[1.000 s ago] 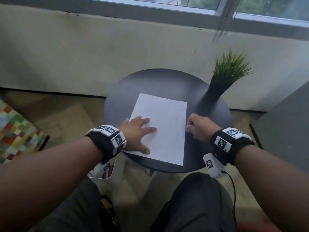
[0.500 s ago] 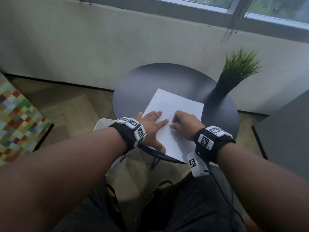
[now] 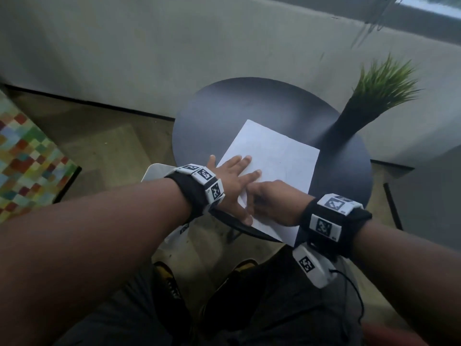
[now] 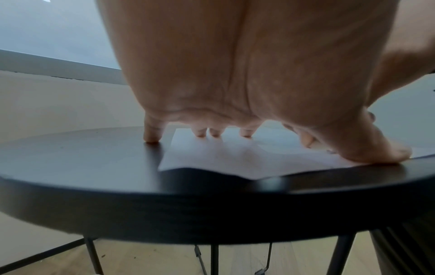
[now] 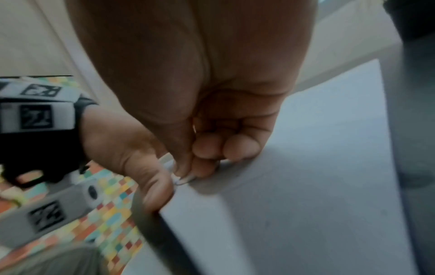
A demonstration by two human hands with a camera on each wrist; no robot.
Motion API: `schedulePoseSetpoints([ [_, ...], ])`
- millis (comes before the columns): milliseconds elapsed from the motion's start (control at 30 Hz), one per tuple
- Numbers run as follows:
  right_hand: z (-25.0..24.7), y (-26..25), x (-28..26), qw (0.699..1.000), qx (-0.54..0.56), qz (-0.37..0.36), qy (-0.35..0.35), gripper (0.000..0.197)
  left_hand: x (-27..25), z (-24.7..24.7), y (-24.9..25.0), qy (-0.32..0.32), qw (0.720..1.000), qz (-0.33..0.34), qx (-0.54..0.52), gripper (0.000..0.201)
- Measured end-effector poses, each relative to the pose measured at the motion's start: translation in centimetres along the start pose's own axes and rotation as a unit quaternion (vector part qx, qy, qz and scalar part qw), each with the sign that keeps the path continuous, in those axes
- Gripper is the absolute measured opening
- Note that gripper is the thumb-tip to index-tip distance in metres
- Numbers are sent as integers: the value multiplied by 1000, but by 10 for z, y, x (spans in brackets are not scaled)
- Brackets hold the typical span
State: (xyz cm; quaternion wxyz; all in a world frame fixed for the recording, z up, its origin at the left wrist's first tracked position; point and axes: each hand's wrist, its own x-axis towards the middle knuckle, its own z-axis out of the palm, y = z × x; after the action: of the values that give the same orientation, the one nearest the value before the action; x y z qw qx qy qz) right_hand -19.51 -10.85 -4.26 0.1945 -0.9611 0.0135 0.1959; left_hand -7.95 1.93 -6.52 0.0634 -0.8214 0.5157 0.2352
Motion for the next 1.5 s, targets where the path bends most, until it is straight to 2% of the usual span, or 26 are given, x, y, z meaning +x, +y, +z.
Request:
schedulePoseSetpoints([
  [33,-4,4,2,1000,3,15,2,7,0,1,0,2,1000,0,1,128],
  [133,-11,22,10,979,26,131,155,11,1,0,2,4,1000,-4,10,128],
  [167,-7,19,9,976,13,132,172,12,1,1,2,5,1000,-5,7,128],
  [200,0,13,8,984,-5,101,149,12,1,2,2,7,1000,-7,3,129],
  [267,10,-3,0,998,-7,25,49,8,1,3,1,6,1000,-8,-2,129],
  [300,7,-5,-3,1000,2,14,28,7,1,2,1,3,1000,-8,-2,129],
  [333,1,3,-1,998,12,34,47,6,1,2,1,2,1000,-7,-2,129],
  [433,-10,31,6,971,25,155,182,9,1,-1,3,-6,1000,-10,9,129],
  [467,-6,30,4,973,5,146,180,8,2,-2,3,-6,1000,-11,15,129],
  [567,7,10,-5,998,-11,10,58,11,5,-6,5,-17,999,-14,30,129],
  [600,2,11,-7,999,-4,4,40,10,6,-8,6,-21,999,-15,35,129],
  [633,-5,19,-3,997,-1,39,60,8,6,-10,7,-24,999,-15,40,130],
  [700,-15,36,4,978,3,142,153,9,6,-13,10,-29,998,-13,49,130],
  [733,-13,37,4,971,-5,166,174,9,6,-14,11,-31,998,-13,52,130],
  [767,-9,32,2,976,-26,144,161,11,5,-14,12,-31,998,-13,52,129],
  [867,5,8,-8,999,-32,8,25,9,4,-15,12,-31,998,-14,56,129],
  [900,-1,11,-10,1000,-23,13,10,7,4,-16,12,-31,998,-13,59,128],
  [1000,-18,37,-3,980,-8,152,129,8,3,-16,14,-33,997,-15,63,129],
  [1033,-17,39,-3,974,-5,173,148,8,3,-15,14,-35,997,-16,62,129],
  [1067,-14,34,-6,979,-18,152,137,9,3,-15,14,-36,997,-18,61,129],
  [1167,2,10,-14,998,-40,39,37,8,2,-17,14,-39,997,-17,57,128],
  [1200,0,14,-14,997,-42,45,43,11,2,-17,15,-39,997,-16,58,128],
  [1267,-12,33,-6,984,-9,138,110,9,1,-18,16,-38,997,-16,60,128],
  [1333,-16,44,-1,971,19,197,137,8,0,-19,15,-43,997,-19,59,128],
  [1433,-13,42,-1,972,25,201,121,11,1,-21,18,-41,998,-30,34,125],
  [1500,-13,43,-1,971,33,202,125,12,3,-15,23,-15,999,-49,1,120],
])
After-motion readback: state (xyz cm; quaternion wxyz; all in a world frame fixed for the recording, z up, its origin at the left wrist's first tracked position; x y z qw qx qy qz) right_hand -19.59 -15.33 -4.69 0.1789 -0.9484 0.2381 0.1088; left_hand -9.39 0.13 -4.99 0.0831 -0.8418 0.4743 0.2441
